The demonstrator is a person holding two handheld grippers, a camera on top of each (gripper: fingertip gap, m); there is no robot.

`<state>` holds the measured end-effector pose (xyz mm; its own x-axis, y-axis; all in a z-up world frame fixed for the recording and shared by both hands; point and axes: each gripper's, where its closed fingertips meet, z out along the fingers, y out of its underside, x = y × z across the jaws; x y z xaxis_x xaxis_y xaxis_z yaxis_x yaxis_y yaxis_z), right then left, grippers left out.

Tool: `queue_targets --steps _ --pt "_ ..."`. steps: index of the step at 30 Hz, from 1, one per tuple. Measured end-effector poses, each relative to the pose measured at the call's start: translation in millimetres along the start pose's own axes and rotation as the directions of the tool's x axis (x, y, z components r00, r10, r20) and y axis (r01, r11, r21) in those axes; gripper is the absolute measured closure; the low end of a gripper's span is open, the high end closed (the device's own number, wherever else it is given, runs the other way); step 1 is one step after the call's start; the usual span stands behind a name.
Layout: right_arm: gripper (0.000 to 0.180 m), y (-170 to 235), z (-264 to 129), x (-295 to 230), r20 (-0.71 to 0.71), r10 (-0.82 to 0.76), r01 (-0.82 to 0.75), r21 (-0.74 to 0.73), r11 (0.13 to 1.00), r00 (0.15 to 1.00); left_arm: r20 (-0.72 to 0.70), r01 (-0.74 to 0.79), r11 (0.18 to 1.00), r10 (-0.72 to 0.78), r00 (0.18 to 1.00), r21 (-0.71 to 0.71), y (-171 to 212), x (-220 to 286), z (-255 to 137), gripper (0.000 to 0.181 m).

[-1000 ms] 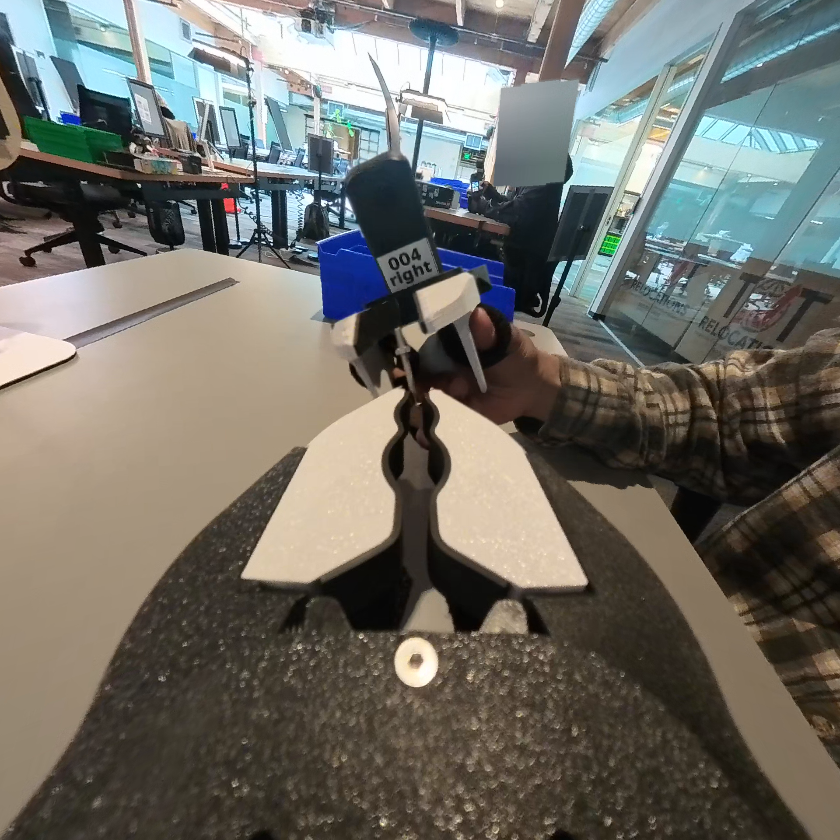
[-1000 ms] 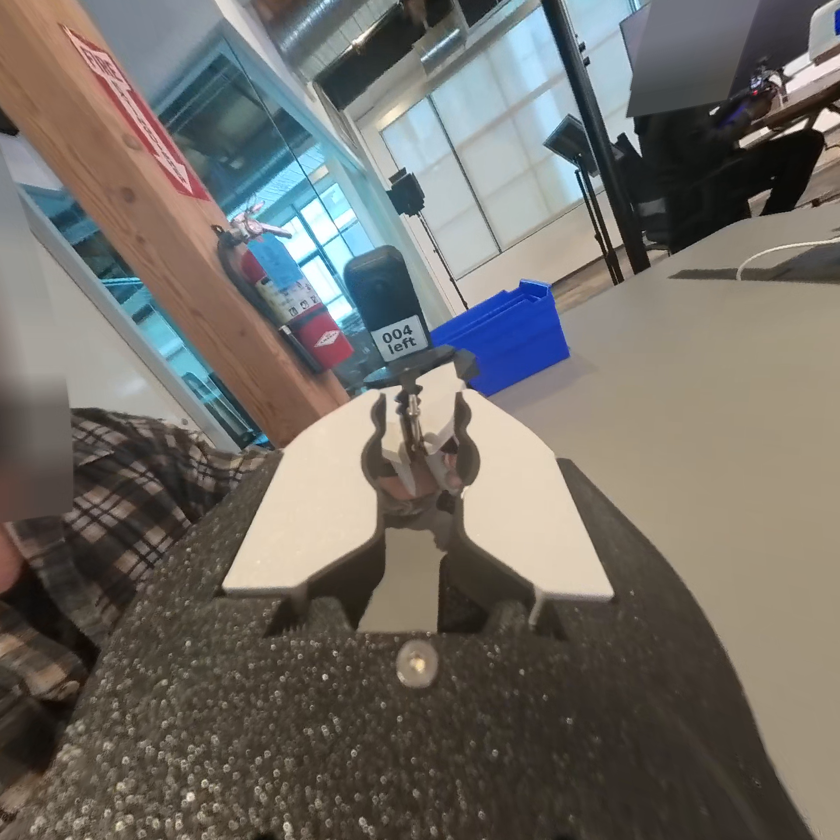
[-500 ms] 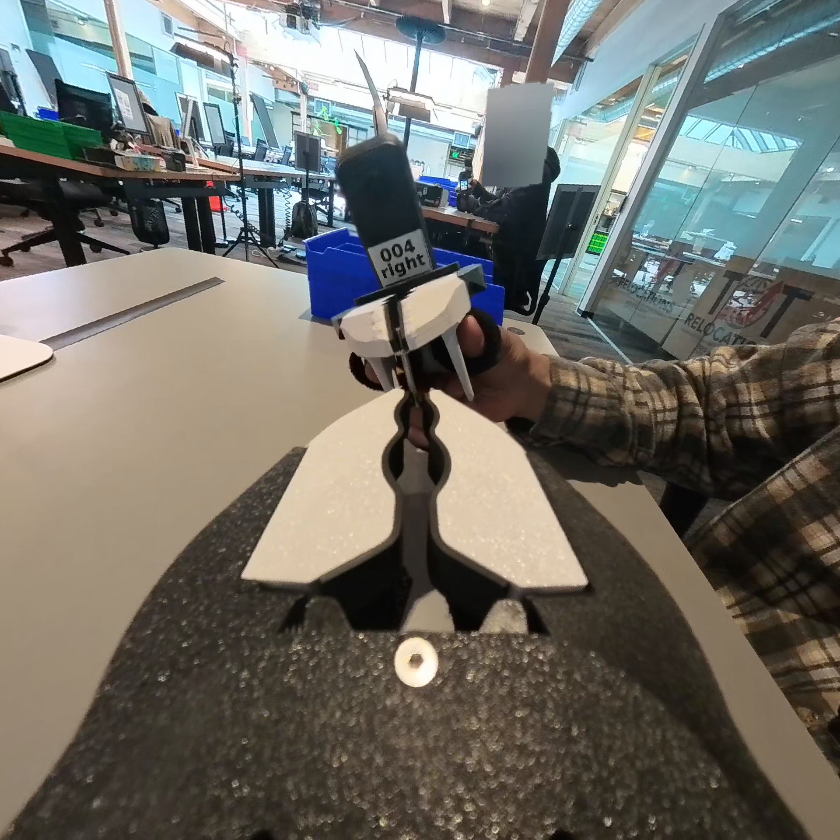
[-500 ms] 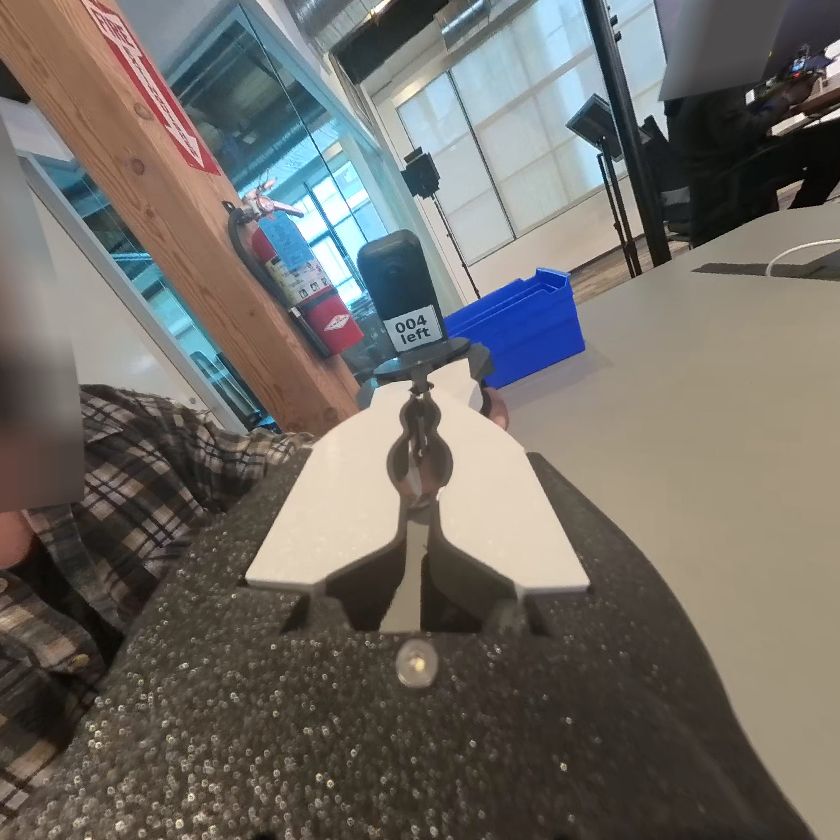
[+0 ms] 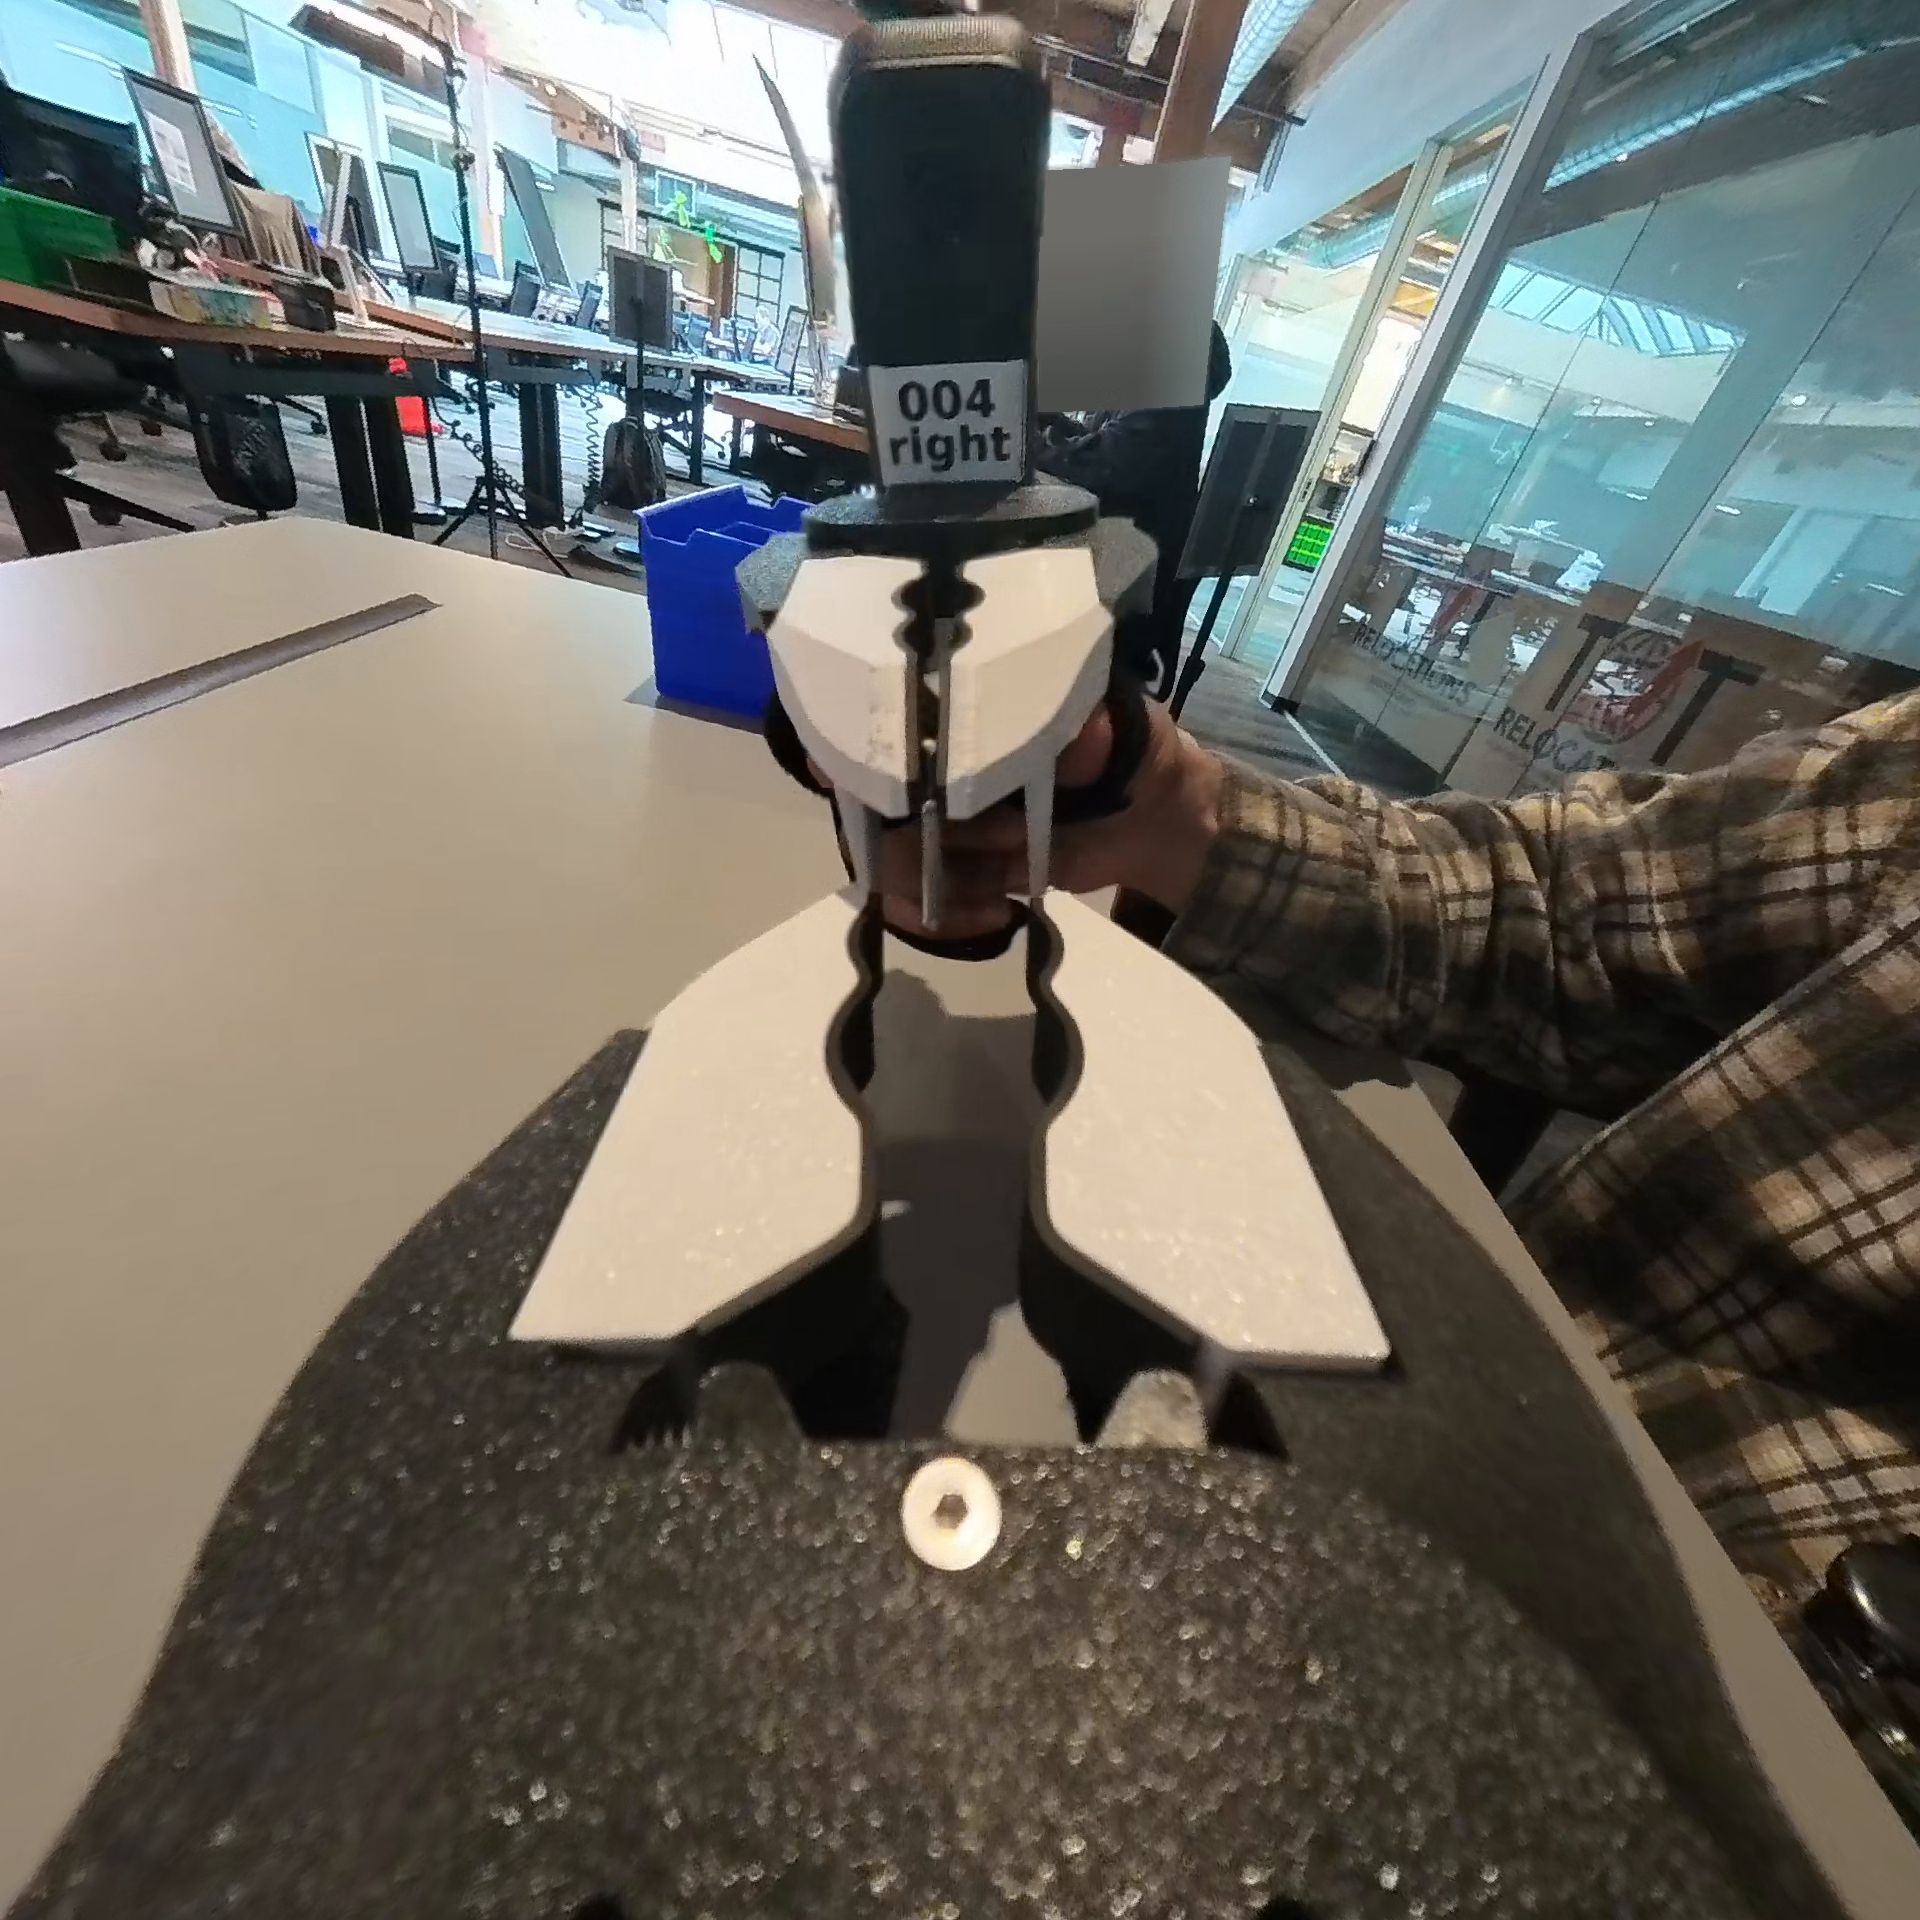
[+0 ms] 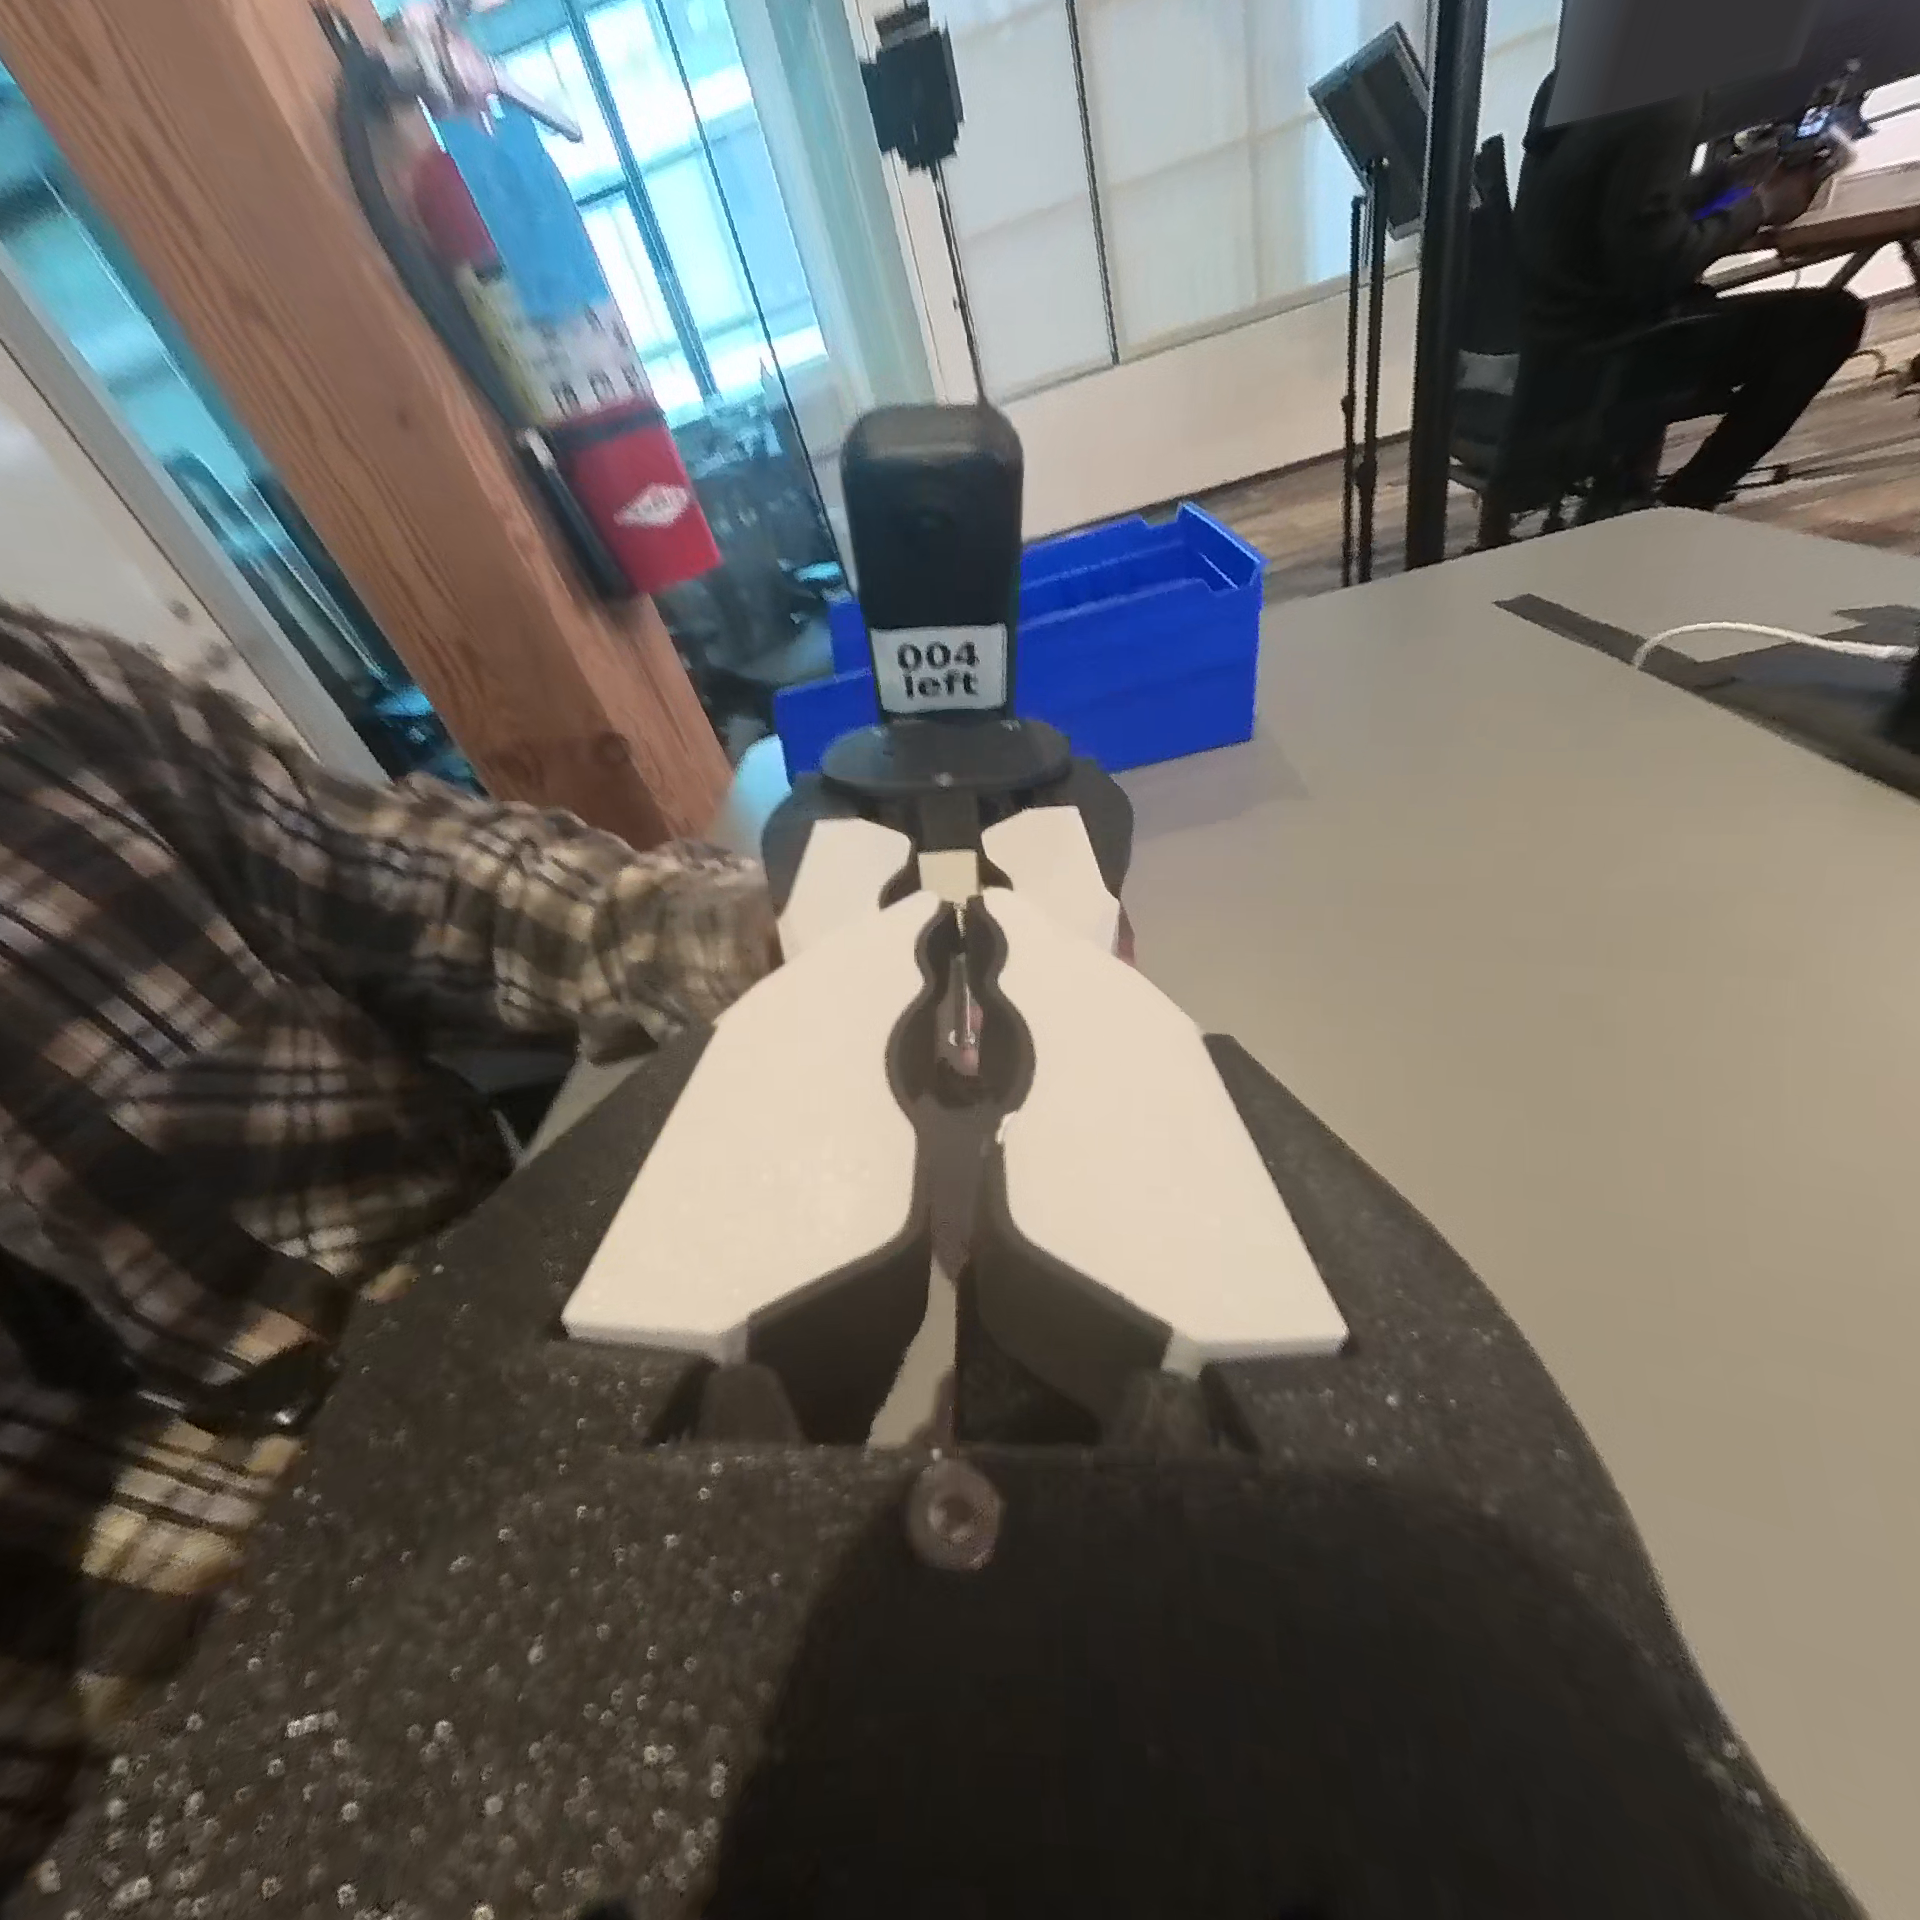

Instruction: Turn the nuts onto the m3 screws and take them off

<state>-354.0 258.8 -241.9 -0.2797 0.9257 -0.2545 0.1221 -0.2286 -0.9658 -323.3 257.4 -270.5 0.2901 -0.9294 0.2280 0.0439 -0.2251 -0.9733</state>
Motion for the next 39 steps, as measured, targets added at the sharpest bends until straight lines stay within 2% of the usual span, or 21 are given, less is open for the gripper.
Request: queue_targets --steps 9,33,34,39 --pt "0.178 7 -2 -5 0.002 -0.077 0.077 -0.044 0.996 0.997 -0.024 -0.022 1.0 0.022 0.999 0.003 -2 5 -1 0.168" --pt "0.178 2 0 -14 0.046 -0.068 0.067 0.009 0.998 0.997 -0.003 -0.05 0.999 0.05 0.999 -0.021 -3 8 -1 0.177" --pt "0.176 0 -2 -13 0.041 -0.068 0.067 0.025 0.997 0.997 -0.005 -0.039 0.999 0.039 0.999 -0.007 -5 8 -2 0.177" --pt "0.139 -12 -22 9 -0.122 -0.051 0.068 0.134 0.989 0.991 0.025 -0.009 0.999 0.008 1.0 0.042 -12 1 -10 0.177"
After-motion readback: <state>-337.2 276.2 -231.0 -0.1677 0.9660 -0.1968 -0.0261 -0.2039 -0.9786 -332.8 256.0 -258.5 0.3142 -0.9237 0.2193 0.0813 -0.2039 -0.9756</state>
